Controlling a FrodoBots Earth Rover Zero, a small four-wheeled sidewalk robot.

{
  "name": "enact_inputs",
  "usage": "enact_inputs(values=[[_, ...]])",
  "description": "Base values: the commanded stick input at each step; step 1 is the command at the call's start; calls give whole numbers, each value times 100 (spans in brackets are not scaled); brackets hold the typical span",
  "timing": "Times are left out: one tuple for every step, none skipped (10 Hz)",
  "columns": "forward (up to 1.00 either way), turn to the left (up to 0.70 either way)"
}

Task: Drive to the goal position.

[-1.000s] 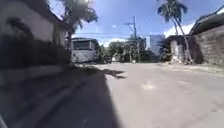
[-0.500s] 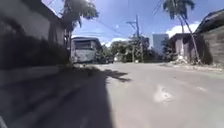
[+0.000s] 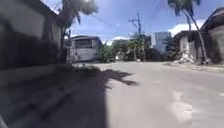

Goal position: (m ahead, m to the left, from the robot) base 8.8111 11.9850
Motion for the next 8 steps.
enact_inputs(values=[[100,2],[100,19],[100,0],[100,1],[100,3],[100,0],[100,0],[100,0]])
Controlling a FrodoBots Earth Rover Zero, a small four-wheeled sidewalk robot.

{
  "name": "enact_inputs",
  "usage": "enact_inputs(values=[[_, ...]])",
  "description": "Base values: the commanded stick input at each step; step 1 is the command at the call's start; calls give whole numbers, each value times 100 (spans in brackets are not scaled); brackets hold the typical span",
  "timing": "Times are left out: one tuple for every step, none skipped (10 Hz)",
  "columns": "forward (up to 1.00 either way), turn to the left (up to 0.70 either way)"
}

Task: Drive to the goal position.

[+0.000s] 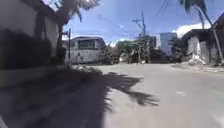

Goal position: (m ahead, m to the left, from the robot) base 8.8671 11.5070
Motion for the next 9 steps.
enact_inputs(values=[[100,0],[100,0],[100,1],[100,6],[100,12],[100,-32],[100,-40],[100,-40],[100,-40]])
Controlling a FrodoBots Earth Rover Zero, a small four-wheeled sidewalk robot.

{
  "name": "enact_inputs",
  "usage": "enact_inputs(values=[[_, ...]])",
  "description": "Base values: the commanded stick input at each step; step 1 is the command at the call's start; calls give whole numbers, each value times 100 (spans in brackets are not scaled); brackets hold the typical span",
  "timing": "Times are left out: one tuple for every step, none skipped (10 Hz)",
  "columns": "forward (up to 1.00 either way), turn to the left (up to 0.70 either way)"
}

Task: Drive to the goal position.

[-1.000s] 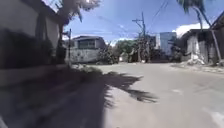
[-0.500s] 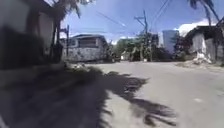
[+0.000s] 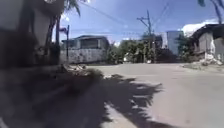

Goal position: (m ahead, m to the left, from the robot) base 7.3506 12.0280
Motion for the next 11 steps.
enact_inputs(values=[[100,-32],[100,1],[100,3],[100,0],[100,0],[100,3],[100,4],[100,0],[100,0],[100,0],[100,0]])
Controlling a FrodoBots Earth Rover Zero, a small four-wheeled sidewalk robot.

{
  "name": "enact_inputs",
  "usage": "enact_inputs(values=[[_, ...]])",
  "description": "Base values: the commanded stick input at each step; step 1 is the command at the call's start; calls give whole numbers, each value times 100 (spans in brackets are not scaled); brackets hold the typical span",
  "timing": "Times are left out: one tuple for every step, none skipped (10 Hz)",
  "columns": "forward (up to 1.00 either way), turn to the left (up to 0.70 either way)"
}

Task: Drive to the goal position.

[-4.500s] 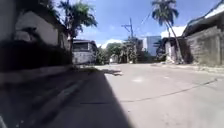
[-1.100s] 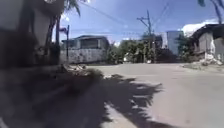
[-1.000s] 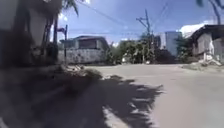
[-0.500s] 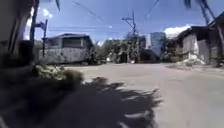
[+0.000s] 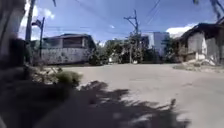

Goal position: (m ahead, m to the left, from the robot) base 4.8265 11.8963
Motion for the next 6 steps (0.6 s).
enact_inputs(values=[[100,0],[100,0],[100,0],[100,0],[100,0],[100,1]])
